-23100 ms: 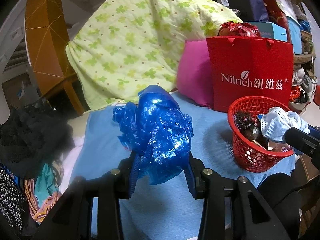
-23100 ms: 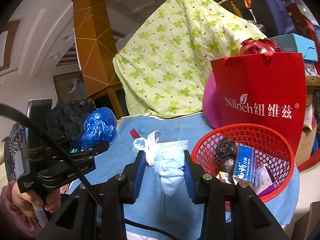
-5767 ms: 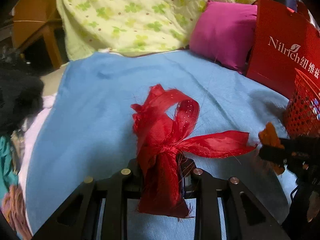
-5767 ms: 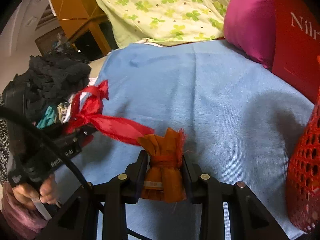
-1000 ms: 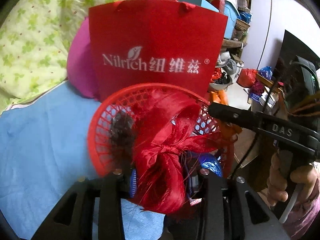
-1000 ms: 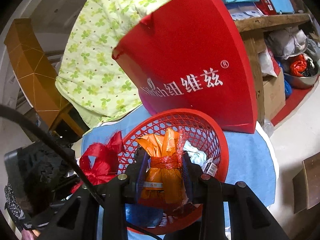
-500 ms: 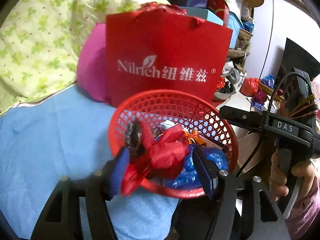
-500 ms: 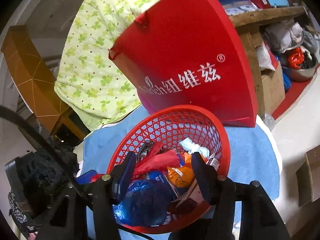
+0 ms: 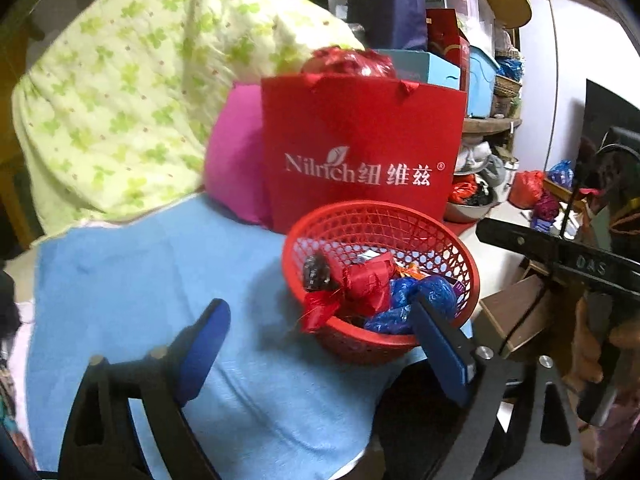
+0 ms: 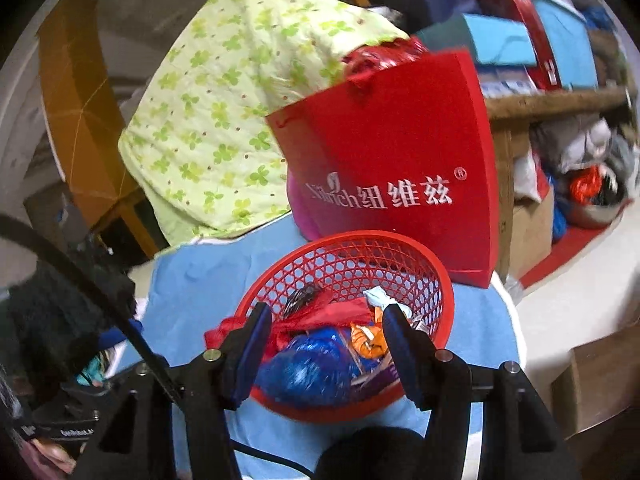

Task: Collect trash

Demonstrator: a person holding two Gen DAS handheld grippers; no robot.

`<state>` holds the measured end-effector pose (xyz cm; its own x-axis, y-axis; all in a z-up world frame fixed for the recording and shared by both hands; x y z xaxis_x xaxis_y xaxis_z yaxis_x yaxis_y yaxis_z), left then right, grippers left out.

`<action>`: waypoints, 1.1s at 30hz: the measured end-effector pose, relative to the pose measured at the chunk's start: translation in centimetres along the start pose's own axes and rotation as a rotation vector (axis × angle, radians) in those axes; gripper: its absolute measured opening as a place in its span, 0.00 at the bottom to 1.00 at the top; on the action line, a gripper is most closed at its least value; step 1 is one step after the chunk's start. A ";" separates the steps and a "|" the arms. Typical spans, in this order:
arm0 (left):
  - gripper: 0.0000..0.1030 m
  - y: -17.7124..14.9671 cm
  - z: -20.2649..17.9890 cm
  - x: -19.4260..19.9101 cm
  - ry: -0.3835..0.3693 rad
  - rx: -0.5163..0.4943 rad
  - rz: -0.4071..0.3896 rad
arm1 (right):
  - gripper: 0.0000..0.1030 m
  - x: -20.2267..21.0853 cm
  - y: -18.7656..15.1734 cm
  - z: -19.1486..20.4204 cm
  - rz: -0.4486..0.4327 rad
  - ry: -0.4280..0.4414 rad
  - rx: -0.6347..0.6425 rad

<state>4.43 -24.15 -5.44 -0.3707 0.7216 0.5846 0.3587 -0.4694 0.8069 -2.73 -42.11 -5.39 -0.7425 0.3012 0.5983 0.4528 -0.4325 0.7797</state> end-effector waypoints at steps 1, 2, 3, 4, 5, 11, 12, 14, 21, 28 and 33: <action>0.91 0.0 -0.2 0.5 0.028 -0.016 -0.003 | 0.60 0.4 -0.1 0.4 -0.004 -0.001 0.014; 0.91 0.0 -0.4 0.8 0.050 -0.029 -0.001 | 0.60 1.0 -0.2 0.9 -0.011 -0.001 0.032; 0.91 0.0 -0.5 1.0 0.066 -0.036 0.001 | 0.60 1.5 -0.3 1.3 -0.017 -0.001 0.045; 0.91 -0.1 -0.6 1.3 0.091 -0.046 0.005 | 0.61 2.1 -0.4 1.8 -0.024 -0.003 0.059; 0.91 -0.1 -0.7 1.7 0.107 -0.052 0.005 | 0.61 2.6 -0.5 2.1 -0.030 -0.005 0.071; 0.92 -0.5 -1.1 4.6 0.185 -0.053 -0.008 | 0.61 4.7 -2.0 2.8 -0.023 -0.028 0.104; 0.92 -0.6 -1.1 5.1 0.191 -0.048 -0.013 | 0.61 5.0 -2.2 2.7 -0.023 -0.042 0.110; 0.92 -0.7 -1.1 6.0 0.202 -0.036 -0.019 | 0.61 5.8 -2.9 2.3 -0.014 -0.061 0.107; 0.92 -1.3 -0.6 8.5 0.283 0.000 -0.032 | 0.61 8.2 -3.4 2.5 -0.026 -0.109 0.142; 0.92 -1.5 0.2 10.9 0.345 0.042 -0.055 | 0.61 10.5 -3.2 3.7 -0.035 -0.122 0.169; 0.92 -1.3 -0.2 12.4 0.375 0.055 -0.079 | 0.62 12.4 -3.2 3.7 -0.041 -0.119 0.136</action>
<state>-0.82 -14.65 0.79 -0.6833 0.5134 0.5192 0.3577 -0.3846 0.8510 -11.55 -33.86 0.19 -0.7015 0.4182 0.5770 0.4920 -0.3015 0.8167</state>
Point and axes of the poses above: each gripper's, at about its wrist camera, not at the fingertips, and x roughly against the way its jaws point, z to its left, y to its top, the point moved 7 cm from there along -x, roughly the way its jaws point, and after that the axes turned 12 degrees about -y, right-handed, at the moved point
